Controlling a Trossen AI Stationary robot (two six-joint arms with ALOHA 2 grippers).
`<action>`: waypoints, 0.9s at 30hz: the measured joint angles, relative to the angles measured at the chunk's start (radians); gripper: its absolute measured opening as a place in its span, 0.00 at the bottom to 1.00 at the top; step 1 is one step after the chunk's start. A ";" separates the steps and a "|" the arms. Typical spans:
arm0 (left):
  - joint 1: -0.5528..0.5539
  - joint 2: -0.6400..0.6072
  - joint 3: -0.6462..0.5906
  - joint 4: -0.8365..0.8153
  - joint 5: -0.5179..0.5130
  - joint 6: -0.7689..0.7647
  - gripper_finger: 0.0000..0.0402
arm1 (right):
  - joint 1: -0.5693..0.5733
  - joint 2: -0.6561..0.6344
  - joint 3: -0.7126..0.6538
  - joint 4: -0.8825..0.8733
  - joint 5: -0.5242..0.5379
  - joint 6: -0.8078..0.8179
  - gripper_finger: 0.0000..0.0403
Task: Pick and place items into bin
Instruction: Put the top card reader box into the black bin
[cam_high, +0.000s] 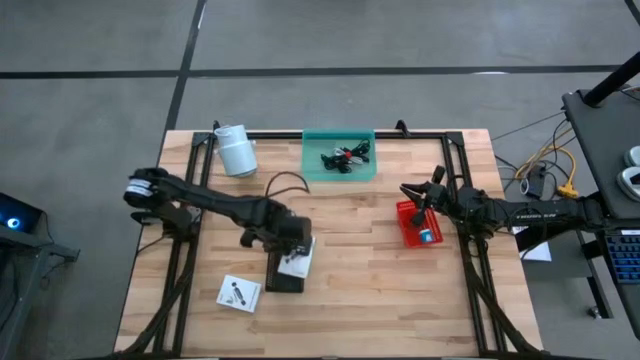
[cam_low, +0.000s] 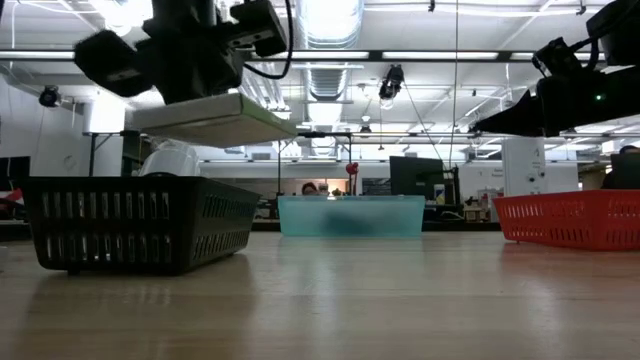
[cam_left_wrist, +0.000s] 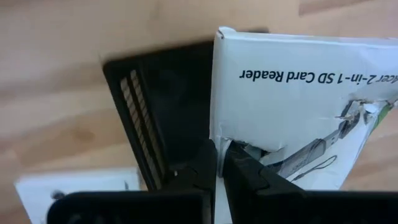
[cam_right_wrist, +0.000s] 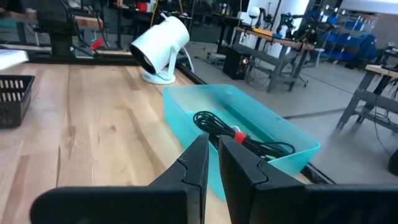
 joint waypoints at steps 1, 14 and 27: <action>-0.013 0.002 0.002 0.000 0.001 -0.028 0.00 | 0.000 -0.001 0.000 0.000 0.000 -0.005 0.07; -0.070 0.004 -0.014 -0.066 0.001 -0.245 0.00 | 0.000 -0.001 0.000 0.000 0.000 -0.052 0.07; -0.070 0.004 -0.020 -0.067 0.003 -0.251 0.00 | 0.000 -0.001 0.000 0.001 0.000 -0.097 0.07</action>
